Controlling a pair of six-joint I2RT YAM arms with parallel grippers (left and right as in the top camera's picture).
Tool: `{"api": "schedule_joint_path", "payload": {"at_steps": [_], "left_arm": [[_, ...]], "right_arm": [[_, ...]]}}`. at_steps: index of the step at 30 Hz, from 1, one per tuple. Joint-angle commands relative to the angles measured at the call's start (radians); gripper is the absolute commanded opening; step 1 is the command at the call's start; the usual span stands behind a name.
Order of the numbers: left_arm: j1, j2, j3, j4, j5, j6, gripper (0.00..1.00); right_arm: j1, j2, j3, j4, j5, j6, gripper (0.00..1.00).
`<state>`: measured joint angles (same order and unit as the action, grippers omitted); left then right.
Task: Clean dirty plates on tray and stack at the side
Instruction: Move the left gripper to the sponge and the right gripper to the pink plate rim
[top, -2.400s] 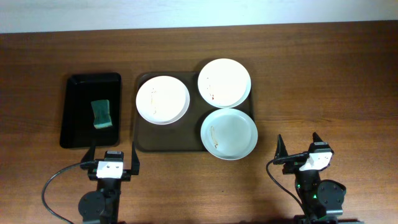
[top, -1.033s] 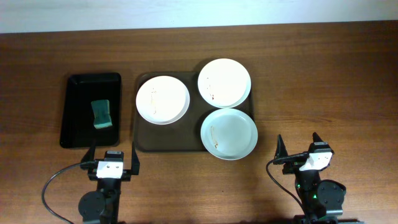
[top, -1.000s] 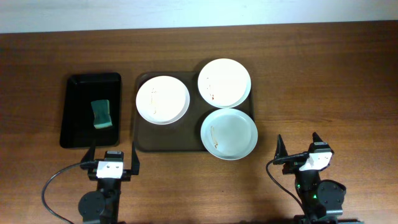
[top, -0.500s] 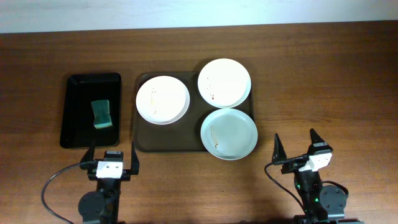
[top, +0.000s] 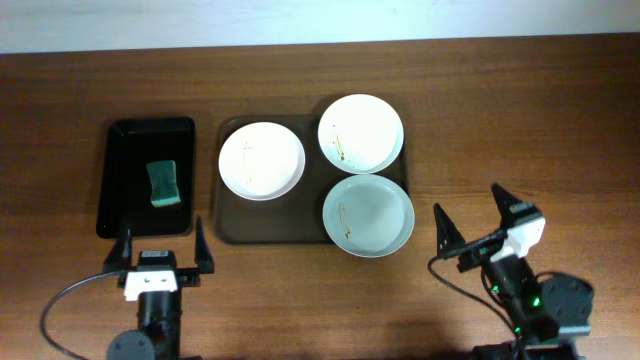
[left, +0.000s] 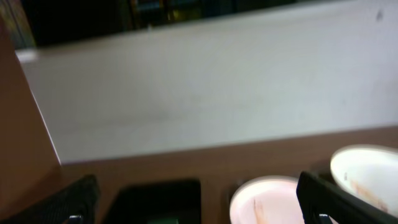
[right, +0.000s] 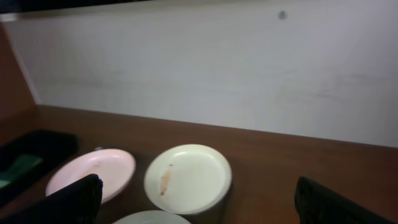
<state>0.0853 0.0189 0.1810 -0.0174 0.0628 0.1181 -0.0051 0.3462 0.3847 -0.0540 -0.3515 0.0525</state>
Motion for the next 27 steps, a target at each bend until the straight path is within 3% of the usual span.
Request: {"api": "schedule_joint_path", "payload": {"at_steps": [1,10,14,21,25,27], "left_arm": [[-0.003,0.068,0.131,-0.055,-0.01,-0.025,0.99],[-0.003,0.517,0.536,-0.288,-0.005,-0.025,0.99],[-0.003,0.812,0.871,-0.534,0.015,-0.024,0.99],[-0.003,1.247,1.384,-1.037,0.179,-0.024,0.99],[-0.003,1.363,1.484,-1.157,0.343,-0.024,0.99],[-0.003,1.367,1.484,-1.158,0.315,-0.023,0.99]], "right_arm": [[0.008,0.149,0.156,-0.022,-0.099,0.007,0.98],[0.013,0.581,0.596,-0.278,-0.337,0.007,0.98],[0.106,0.748,0.773,-0.48,-0.336,0.007,0.98],[0.279,0.967,0.973,-0.645,-0.278,0.008,0.98],[0.339,1.17,1.233,-0.898,-0.186,0.008,0.98],[0.355,1.262,1.344,-0.991,-0.159,0.007,0.98]]}}
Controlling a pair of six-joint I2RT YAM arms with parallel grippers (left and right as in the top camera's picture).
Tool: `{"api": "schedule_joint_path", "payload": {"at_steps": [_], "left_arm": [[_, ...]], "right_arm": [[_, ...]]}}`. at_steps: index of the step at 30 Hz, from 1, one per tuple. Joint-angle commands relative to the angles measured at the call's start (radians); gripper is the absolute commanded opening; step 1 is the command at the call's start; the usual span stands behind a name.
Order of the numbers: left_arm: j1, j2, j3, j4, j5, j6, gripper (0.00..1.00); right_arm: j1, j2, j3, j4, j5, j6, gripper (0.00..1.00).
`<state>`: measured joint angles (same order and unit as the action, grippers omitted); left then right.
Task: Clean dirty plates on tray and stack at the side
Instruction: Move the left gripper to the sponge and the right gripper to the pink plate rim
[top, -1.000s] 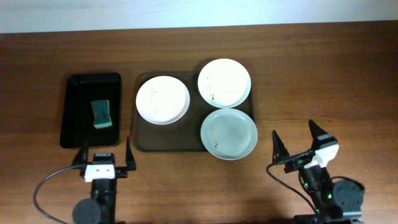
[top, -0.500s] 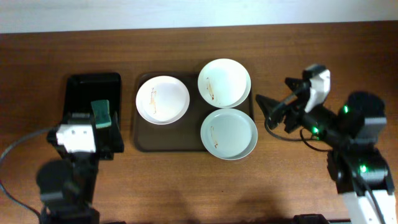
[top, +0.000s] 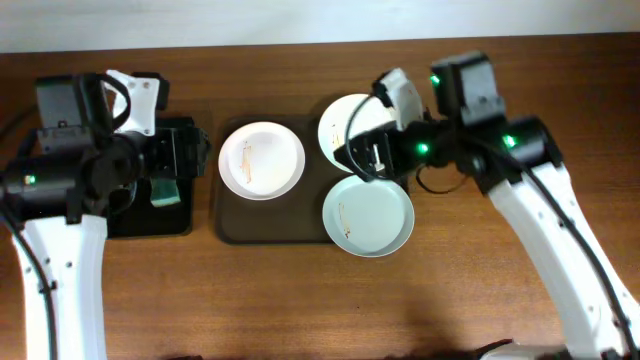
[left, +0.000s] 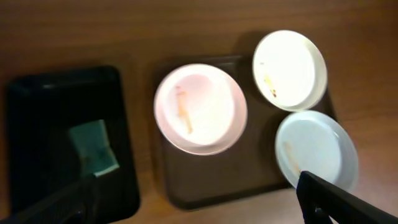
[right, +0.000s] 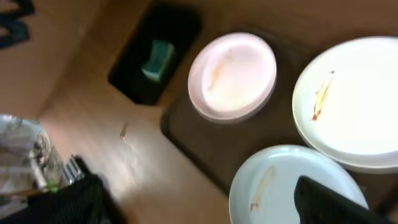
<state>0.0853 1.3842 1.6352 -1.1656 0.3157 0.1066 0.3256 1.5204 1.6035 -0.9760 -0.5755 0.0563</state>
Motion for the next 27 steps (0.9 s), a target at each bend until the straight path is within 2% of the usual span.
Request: {"api": "schedule_joint_path", "payload": {"at_steps": [1,4,8,9,10,11,12,13,15,17,20,21,23,25,27], "left_arm": [[-0.003,0.002,0.03,-0.005,0.043,-0.012,0.99],[-0.003,0.002,0.03,-0.003,0.043,-0.012,0.99],[-0.003,0.003,0.03,-0.026,0.037,-0.002,0.99],[-0.003,0.006,0.029,-0.026,0.006,-0.002,0.82],[-0.003,0.016,0.028,-0.027,-0.045,-0.022,0.73],[-0.003,0.027,0.028,-0.027,-0.111,-0.082,0.73],[-0.003,0.06,0.028,-0.037,-0.285,-0.232,0.72],[-0.003,0.089,0.028,-0.049,-0.377,-0.299,0.72],[-0.003,0.151,0.028,-0.064,-0.465,-0.373,0.72],[-0.003,0.23,0.028,-0.058,-0.492,-0.376,0.72],[0.006,0.329,0.028,-0.055,-0.542,-0.375,0.72],[0.017,0.368,0.028,-0.053,-0.541,-0.375,0.72],[0.028,0.401,0.028,-0.051,-0.541,-0.374,0.72],[0.046,0.413,0.028,-0.052,-0.532,-0.353,0.72],[0.073,0.42,0.028,-0.047,-0.505,-0.327,0.72]], "right_arm": [[0.03,0.136,0.174,-0.094,0.062,0.004,0.98],[0.034,0.231,0.197,0.024,0.065,0.004,0.98],[0.034,0.311,0.197,0.103,-0.077,0.007,0.98],[0.035,0.329,0.196,0.102,-0.064,0.003,0.99],[0.037,0.342,0.194,0.102,-0.059,0.003,0.98],[0.04,0.356,0.193,0.102,-0.053,0.003,0.98],[0.052,0.377,0.193,0.1,0.002,0.004,0.98],[0.064,0.389,0.193,0.097,0.064,0.004,0.98],[0.103,0.419,0.191,0.094,0.245,0.066,0.98],[0.135,0.444,0.186,0.11,0.347,0.142,0.97],[0.173,0.497,0.185,0.151,0.365,0.19,0.74],[0.187,0.527,0.185,0.159,0.423,0.258,0.62],[0.205,0.574,0.184,0.179,0.431,0.317,0.47],[0.221,0.616,0.184,0.209,0.43,0.348,0.41],[0.237,0.667,0.184,0.245,0.438,0.406,0.4]]}}
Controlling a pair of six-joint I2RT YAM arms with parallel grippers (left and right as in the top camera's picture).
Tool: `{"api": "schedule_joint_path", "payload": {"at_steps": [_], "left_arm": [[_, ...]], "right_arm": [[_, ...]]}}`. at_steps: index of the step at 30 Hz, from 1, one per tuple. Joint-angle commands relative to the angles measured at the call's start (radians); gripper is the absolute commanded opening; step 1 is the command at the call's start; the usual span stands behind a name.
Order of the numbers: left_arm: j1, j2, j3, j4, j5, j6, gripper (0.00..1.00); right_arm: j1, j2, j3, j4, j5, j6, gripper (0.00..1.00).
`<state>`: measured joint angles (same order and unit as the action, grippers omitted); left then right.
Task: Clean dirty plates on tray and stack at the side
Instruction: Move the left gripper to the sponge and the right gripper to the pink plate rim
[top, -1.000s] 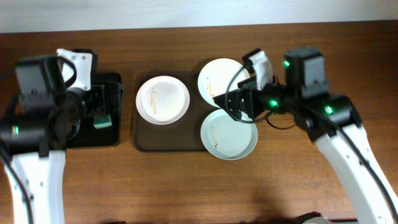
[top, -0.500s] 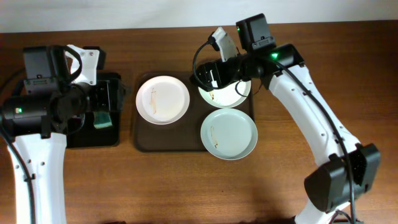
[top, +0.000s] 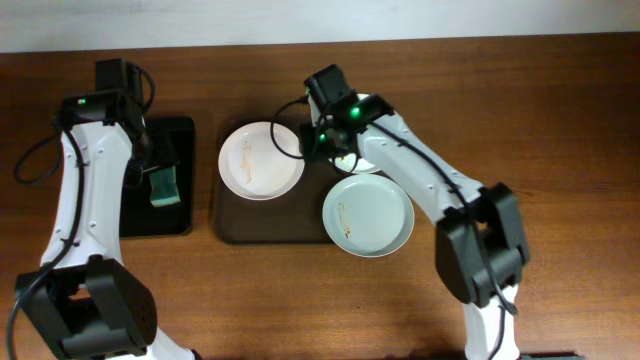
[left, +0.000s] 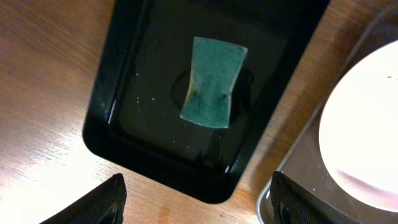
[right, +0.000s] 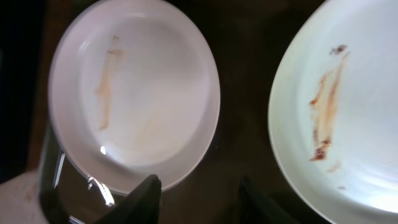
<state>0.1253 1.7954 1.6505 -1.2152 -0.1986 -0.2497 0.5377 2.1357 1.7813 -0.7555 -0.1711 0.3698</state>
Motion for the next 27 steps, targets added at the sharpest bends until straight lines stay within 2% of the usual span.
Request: {"api": "schedule_joint_path", "payload": {"at_steps": [1,9,15,16,18,27], "left_arm": [[0.043,0.012,0.013,0.006,0.012,0.04,0.72],[0.109,0.025,0.008,0.029,0.056,0.064,0.73],[0.109,0.027,0.0,0.039,0.056,0.063,0.73],[0.109,0.032,-0.014,0.042,0.055,0.04,0.71],[0.11,0.032,-0.071,0.085,0.047,0.034,0.71],[0.14,0.032,-0.079,0.106,0.015,-0.004,0.71]], "right_arm": [[0.027,0.074,0.006,0.043,0.034,0.117,0.4],[0.029,0.163,0.006,0.144,0.053,0.137,0.41],[0.032,0.178,0.006,0.144,0.13,0.105,0.26],[0.032,0.178,-0.003,0.15,0.151,0.094,0.2],[0.034,0.179,-0.009,0.167,0.15,0.091,0.2],[0.064,0.212,-0.009,0.209,0.15,0.075,0.19]]}}
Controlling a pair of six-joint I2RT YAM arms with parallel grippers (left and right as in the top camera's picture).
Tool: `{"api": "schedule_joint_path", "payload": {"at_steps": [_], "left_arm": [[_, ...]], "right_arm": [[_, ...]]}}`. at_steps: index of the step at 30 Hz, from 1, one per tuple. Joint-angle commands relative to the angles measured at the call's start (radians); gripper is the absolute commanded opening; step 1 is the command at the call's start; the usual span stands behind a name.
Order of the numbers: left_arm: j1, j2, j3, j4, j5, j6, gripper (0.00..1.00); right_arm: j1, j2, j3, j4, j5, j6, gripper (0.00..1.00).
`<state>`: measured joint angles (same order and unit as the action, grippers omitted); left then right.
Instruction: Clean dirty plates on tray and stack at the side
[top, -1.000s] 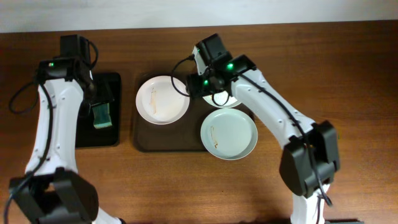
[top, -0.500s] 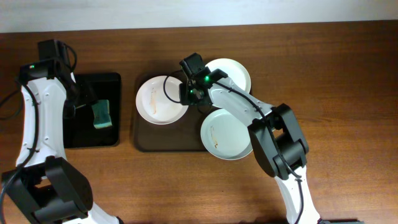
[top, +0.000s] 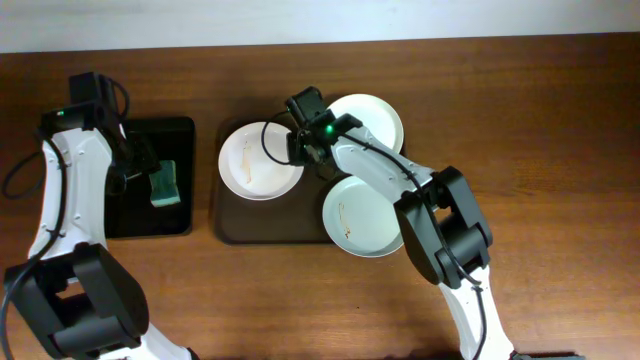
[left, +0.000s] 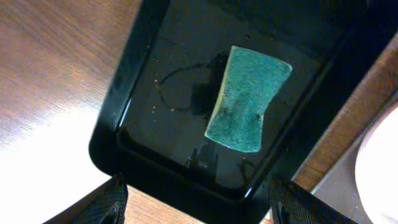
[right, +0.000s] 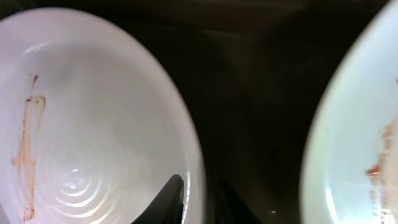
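A brown tray carries three smeared plates: a pink-white one at the left, a white one at the back right, a pale blue one at the front right. My right gripper is shut on the right rim of the pink-white plate, one finger inside the rim and one outside. A green sponge lies in a black tray. The left gripper hangs open above the sponge, not touching it.
The black tray holds a thin film of water and stands left of the brown tray. In the right wrist view the white plate lies close to the right of the gripped rim, with dark tray floor between. Bare wooden table lies to the right.
My right gripper came down from open above the gap between two plates and shut on the pink-white plate's right rim. The left gripper shifted slightly over the black tray, still open.
Both arms first rested open at the table's front edge. Then they were raised, the left near the black tray, the right over the plates. Then the left hung above the sponge and the right hovered open by the pink-white plate, whose rim it now grips.
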<state>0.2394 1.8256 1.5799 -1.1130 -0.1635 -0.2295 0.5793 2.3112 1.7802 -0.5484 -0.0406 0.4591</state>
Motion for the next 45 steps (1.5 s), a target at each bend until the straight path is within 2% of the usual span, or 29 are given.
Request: {"api": "schedule_joint_path", "payload": {"at_steps": [1,3,4,10,15,22,26,32,45], "left_arm": [[0.031,0.002,-0.009,0.005,-0.02,-0.024,0.71],[0.034,0.003,-0.009,0.006,-0.02,-0.024,0.71],[0.034,0.006,-0.009,0.006,-0.017,-0.024,0.71],[0.034,0.032,-0.048,0.022,-0.005,-0.024,0.69],[0.034,0.06,-0.119,0.063,0.102,-0.024,0.7],[0.032,0.078,-0.255,0.309,0.093,-0.007,0.69],[0.031,0.078,-0.301,0.431,0.1,0.07,0.6],[0.023,0.078,-0.304,0.484,0.154,0.093,0.6],[-0.023,0.14,-0.304,0.5,0.141,0.077,0.6]], "right_arm": [[0.023,0.041,-0.008,0.002,0.019,-0.014,0.17],[0.024,0.042,-0.008,-0.01,0.019,-0.014,0.06],[0.024,0.042,-0.008,-0.019,0.019,-0.013,0.04],[0.024,0.042,-0.008,-0.103,-0.016,-0.011,0.04],[0.024,0.042,-0.008,-0.152,-0.037,0.014,0.04],[0.024,0.042,-0.008,-0.151,-0.037,0.013,0.04],[0.024,0.042,-0.008,-0.151,-0.037,0.013,0.04],[0.024,0.042,-0.008,-0.147,-0.034,0.013,0.04],[0.024,0.042,-0.008,-0.148,-0.034,0.013,0.04]]}}
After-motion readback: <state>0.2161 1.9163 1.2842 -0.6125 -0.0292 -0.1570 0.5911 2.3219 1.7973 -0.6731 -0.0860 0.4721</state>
